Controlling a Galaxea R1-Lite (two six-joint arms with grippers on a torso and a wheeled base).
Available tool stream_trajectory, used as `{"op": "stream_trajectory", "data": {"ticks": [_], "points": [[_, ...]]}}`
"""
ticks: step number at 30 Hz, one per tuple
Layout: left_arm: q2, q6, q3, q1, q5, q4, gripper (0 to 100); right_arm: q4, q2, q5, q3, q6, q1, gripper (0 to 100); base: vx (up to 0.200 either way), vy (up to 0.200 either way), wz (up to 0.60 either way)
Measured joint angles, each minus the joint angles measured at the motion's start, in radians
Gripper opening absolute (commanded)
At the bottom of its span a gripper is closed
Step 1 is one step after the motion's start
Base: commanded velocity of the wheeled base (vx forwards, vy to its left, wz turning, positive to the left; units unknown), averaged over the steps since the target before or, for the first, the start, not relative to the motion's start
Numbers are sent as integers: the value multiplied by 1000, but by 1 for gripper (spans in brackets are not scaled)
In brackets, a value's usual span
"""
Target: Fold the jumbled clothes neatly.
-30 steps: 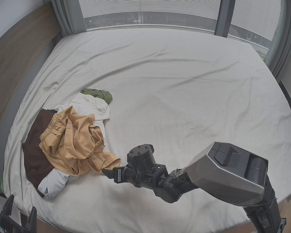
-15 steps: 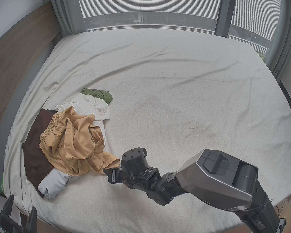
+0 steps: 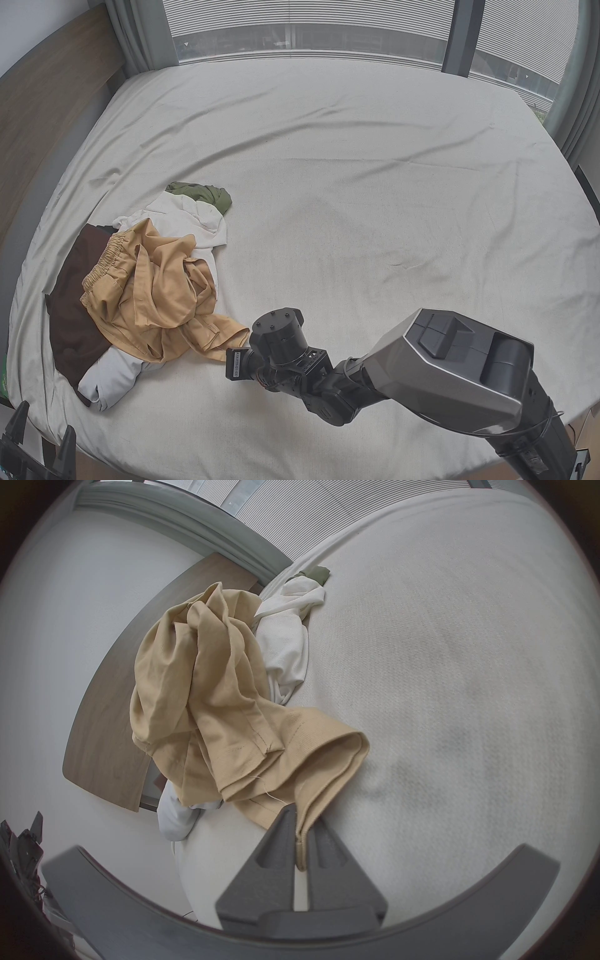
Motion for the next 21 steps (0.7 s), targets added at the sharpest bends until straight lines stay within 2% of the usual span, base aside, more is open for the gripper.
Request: {"op": "stream_trajectory", "data": {"ticks": [11,21], "points": [[0,1,0,0,0,0,100,0,-95,-13,181,0,-8,0,0,0,0],[0,1,0,0,-1,0,100,0,-191,-27,326,-11,-48,0,0,0,0]]}}
